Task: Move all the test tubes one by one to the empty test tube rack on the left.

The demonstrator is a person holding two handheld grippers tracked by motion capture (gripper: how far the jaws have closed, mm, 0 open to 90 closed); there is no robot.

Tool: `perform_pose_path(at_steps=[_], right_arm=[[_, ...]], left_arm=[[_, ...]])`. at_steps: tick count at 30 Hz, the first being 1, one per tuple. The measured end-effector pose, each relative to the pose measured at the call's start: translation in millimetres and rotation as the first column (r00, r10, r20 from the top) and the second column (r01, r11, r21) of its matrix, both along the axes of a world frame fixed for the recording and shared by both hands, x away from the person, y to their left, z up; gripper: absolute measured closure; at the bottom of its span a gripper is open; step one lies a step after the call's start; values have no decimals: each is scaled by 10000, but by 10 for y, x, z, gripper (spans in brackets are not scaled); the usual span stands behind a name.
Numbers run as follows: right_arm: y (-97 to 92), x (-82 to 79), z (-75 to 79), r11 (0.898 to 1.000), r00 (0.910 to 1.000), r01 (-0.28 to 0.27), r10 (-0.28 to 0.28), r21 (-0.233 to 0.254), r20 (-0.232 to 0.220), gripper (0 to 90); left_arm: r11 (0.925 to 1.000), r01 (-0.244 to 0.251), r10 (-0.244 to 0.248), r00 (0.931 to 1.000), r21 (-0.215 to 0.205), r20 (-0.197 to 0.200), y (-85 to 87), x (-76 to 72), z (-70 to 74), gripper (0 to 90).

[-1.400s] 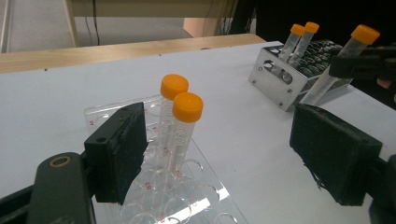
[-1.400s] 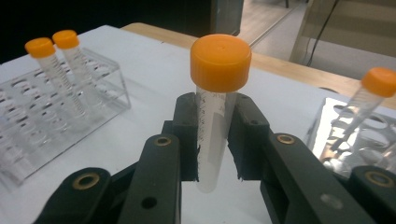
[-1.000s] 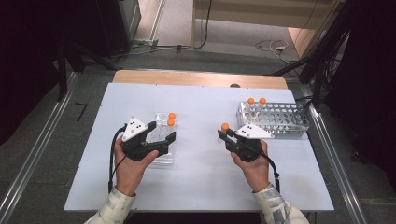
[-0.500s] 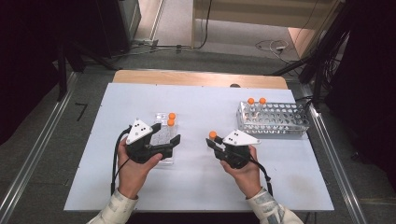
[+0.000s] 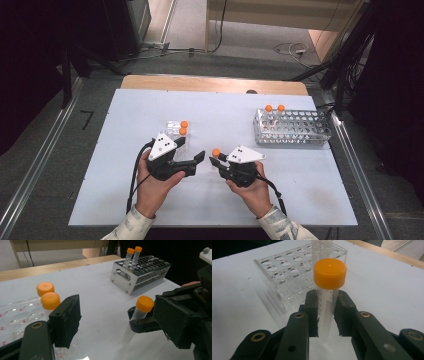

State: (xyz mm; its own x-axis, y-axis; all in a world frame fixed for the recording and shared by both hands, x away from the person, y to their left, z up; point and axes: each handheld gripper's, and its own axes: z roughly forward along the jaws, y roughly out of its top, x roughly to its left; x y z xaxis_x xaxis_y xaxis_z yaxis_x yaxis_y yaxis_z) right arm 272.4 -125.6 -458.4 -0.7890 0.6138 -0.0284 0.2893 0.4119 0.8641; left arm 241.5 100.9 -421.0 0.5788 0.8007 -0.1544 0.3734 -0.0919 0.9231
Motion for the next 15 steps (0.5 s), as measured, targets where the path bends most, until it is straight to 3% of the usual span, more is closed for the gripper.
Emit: perform_pose_path(at_steps=[5,10,15], right_arm=[[57,-40,-7,9998,9997,-220,220,40,-58,718],[97,-73,1,9992,9992,-388,388,103,-66,718],[116,-87,-5,9990,9989,-450,450,62,-110,718]], left_arm=[[9995,301,-302,9995,137,28,-113,-16,-30,250],[9984,513,-519,9983,254,262,-202,-42,-54,366],[9960,789,-797,9966,412,196,-266,-46,-90,448]])
